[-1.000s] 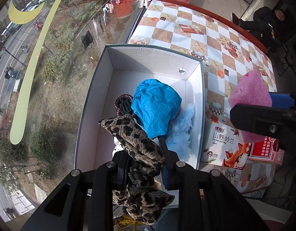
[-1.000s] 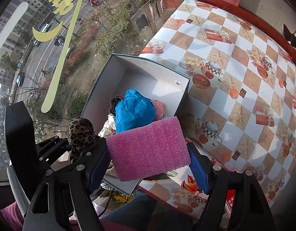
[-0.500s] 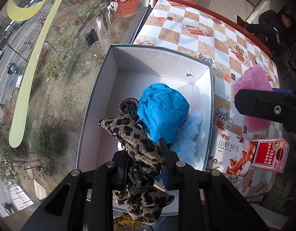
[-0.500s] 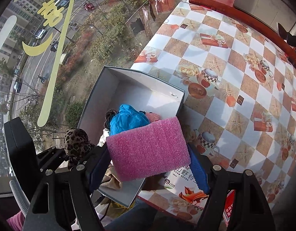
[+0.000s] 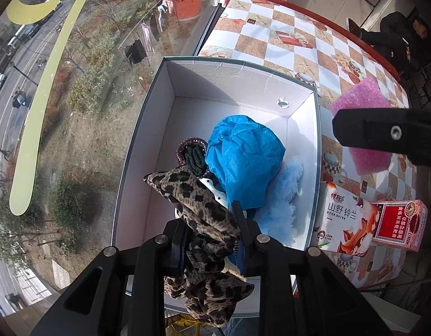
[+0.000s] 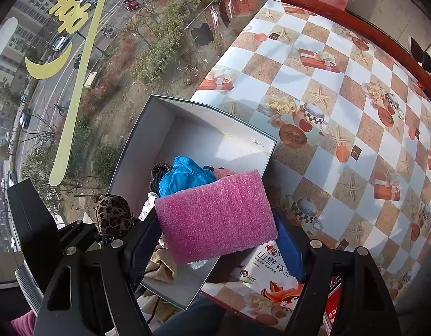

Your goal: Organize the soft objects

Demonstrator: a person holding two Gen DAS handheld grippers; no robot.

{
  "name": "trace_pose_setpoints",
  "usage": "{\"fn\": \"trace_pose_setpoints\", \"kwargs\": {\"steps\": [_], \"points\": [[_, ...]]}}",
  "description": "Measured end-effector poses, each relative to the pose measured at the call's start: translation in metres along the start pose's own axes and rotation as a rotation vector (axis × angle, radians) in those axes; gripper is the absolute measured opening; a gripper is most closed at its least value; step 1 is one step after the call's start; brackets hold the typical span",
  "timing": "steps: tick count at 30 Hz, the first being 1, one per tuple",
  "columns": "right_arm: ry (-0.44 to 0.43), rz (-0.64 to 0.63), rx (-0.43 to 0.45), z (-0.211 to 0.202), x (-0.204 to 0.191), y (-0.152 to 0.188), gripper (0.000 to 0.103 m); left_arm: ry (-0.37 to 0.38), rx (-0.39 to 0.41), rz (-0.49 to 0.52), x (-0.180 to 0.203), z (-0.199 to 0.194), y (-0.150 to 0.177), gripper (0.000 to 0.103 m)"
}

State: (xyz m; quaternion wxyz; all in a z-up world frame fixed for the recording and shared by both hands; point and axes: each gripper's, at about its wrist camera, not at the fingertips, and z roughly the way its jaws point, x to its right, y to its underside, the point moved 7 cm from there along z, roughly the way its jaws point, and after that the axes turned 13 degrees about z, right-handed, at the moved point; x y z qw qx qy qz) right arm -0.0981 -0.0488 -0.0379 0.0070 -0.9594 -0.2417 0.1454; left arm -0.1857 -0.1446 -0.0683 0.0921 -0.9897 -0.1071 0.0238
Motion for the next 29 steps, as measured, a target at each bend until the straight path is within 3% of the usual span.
{"fn": "trace_pose_setpoints", "kwargs": {"steps": [1,3,4,5,6,8,13,19,25,29], "points": [[0.003,-0.005,-0.002,0.001,-0.002,-0.001,0.077,0.007,0.000,-0.010,-0.001,0.001,0.000,0.032],[0.005,-0.021,-0.005,0.003,-0.005,-0.003,0.078,0.008,0.015,-0.011,-0.003,-0.002,0.000,0.049],[0.001,-0.023,-0.005,0.004,-0.007,-0.005,0.079,-0.006,0.031,-0.006,-0.004,-0.004,-0.001,0.068],[-0.003,-0.021,-0.003,0.003,-0.008,-0.006,0.082,-0.030,0.049,-0.009,-0.007,-0.008,-0.001,0.085],[-0.003,-0.013,0.002,0.002,-0.007,-0.008,0.094,-0.046,0.067,-0.018,-0.010,-0.012,-0.002,0.087],[-0.009,0.003,0.015,-0.001,-0.005,-0.011,0.102,-0.065,0.079,-0.035,-0.017,-0.016,0.000,0.088],[0.007,0.004,-0.003,-0.002,-0.001,-0.006,0.102,-0.115,0.074,-0.082,-0.027,-0.022,0.011,0.088],[0.094,-0.099,0.048,-0.013,-0.010,0.012,0.102,-0.113,0.053,-0.048,-0.023,-0.023,0.017,0.088],[0.090,-0.092,0.020,-0.009,-0.012,0.026,0.102,-0.102,0.040,-0.058,-0.025,-0.022,0.015,0.088],[0.083,-0.067,0.028,-0.013,-0.010,0.028,0.102,-0.070,0.118,-0.061,-0.028,-0.029,0.010,0.088]]}}
